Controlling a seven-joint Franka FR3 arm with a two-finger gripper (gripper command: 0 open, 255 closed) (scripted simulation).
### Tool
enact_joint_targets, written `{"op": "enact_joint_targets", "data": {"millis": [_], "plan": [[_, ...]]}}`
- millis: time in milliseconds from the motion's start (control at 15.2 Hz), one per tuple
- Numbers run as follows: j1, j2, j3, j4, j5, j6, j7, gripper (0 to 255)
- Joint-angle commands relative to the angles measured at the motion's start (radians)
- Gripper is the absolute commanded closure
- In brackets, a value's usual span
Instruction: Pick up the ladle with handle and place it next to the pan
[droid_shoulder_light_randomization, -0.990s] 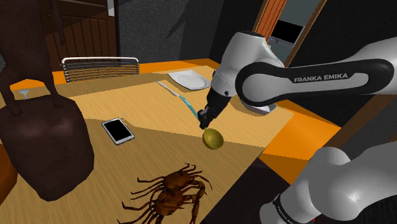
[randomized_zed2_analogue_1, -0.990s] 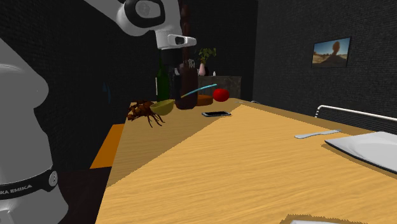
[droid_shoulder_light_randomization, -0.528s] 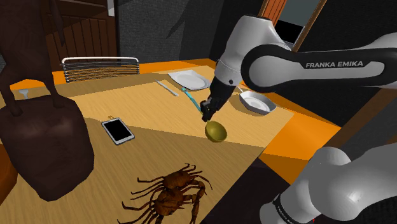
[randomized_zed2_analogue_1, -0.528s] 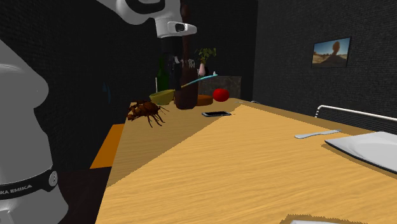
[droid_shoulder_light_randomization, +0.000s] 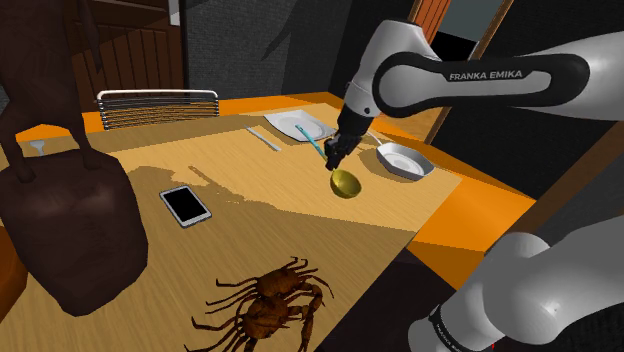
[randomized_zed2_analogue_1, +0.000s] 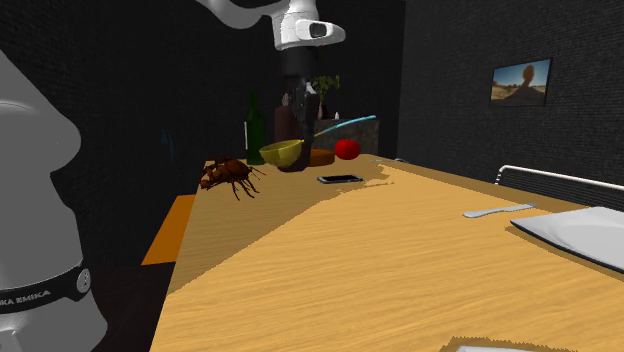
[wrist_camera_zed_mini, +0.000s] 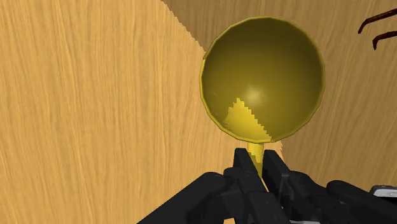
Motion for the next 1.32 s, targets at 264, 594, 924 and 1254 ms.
{"op": "enact_joint_targets", "data": {"millis": [264, 594, 924, 1254], "plan": [[-0.052, 0.112, -0.096, 0.105, -0.019, 0.003, -0.137, 255], [-0.09, 0.228, -0.165, 0.226, -0.013, -0.005, -0.248, 255], [-0.125, 0.344, -0.218, 0.356, 0.008, -0.025, -0.344, 255], [-0.126, 0.359, -0.218, 0.306, 0.013, 0.041, -0.35, 255]]}}
